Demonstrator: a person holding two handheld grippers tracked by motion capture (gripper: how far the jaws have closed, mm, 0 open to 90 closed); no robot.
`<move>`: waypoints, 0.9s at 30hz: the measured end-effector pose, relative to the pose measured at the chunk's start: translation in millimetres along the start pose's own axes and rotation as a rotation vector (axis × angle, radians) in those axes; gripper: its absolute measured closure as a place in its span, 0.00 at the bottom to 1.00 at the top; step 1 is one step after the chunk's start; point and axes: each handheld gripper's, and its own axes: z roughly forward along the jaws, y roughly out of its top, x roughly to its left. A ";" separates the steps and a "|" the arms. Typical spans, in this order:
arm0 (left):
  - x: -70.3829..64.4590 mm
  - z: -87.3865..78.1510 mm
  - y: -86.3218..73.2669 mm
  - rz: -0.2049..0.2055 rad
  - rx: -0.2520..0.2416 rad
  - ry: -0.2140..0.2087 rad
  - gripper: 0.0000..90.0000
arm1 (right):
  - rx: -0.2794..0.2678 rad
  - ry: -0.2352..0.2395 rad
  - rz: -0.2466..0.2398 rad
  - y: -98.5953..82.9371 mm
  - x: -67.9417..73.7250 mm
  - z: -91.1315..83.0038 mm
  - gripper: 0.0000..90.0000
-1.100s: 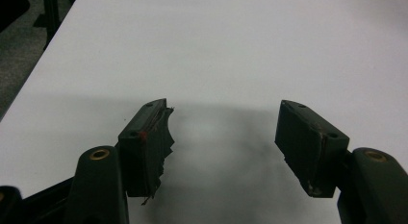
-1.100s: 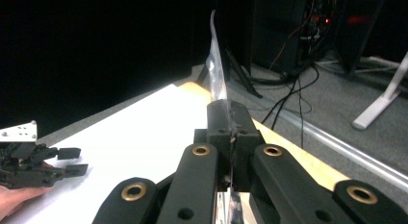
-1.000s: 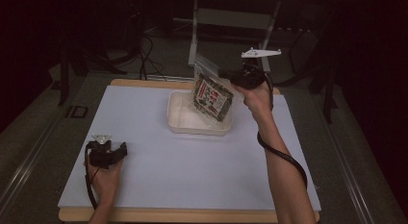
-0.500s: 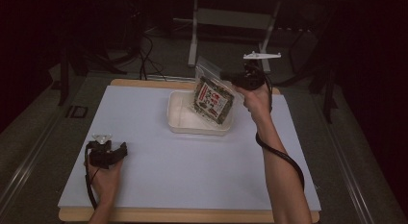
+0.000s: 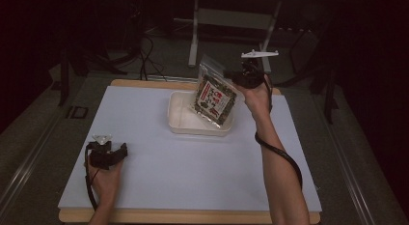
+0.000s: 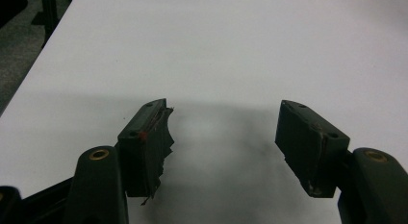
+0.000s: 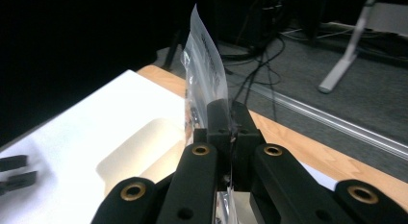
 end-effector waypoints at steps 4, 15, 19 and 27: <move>0.2 -0.1 0.0 0.000 0.002 -0.001 0.41 | 0.012 -0.069 -0.030 0.0 -0.5 2.6 0.99; 0.5 -0.1 0.0 -0.001 0.004 0.000 0.40 | 0.077 -0.164 -0.106 -0.2 1.3 12.6 0.97; 0.9 -0.2 0.1 -0.003 0.002 -0.003 0.40 | 0.107 -0.170 -0.136 1.1 2.3 16.3 0.93; 1.4 -0.1 0.0 -0.006 0.003 -0.003 0.40 | 0.170 -0.207 -0.176 0.4 3.5 20.1 0.65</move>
